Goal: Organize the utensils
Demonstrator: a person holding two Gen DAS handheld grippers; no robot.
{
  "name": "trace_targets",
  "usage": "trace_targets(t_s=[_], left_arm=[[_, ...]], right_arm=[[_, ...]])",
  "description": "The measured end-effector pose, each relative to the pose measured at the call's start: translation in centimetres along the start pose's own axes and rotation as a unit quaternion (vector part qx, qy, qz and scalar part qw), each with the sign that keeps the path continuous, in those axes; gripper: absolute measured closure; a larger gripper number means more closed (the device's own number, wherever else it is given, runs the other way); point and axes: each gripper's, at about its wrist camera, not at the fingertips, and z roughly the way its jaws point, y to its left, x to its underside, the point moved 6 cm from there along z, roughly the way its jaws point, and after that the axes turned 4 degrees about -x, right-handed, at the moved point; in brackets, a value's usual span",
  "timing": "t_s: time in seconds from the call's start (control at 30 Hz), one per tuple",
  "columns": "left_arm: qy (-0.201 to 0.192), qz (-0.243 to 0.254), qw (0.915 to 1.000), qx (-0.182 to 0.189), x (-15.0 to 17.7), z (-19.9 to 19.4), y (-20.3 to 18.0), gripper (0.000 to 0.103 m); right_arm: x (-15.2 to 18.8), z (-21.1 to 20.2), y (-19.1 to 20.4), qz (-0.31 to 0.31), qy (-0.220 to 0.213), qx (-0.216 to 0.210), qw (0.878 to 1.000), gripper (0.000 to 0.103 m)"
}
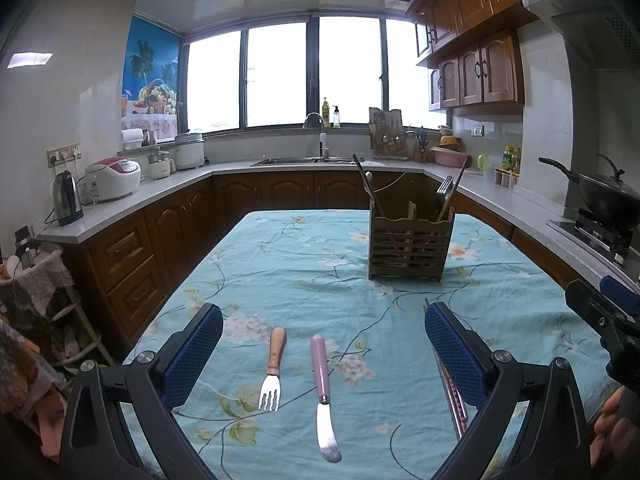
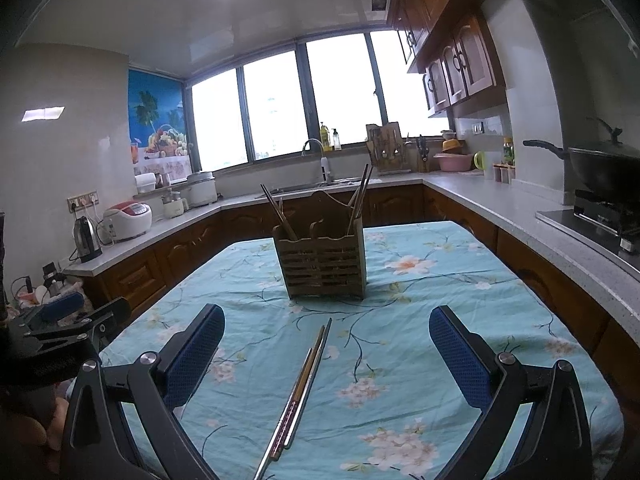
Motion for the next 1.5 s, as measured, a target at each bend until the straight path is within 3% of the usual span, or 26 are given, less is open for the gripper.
trace_targets(t_s=[1.5], left_arm=[[-0.004,0.003,1.0,0.0,-0.2,-0.1,0.2,0.001]], right_arm=[[-1.0,-0.7,0.7,-0.006,-0.01,-0.003,1.0,0.0]])
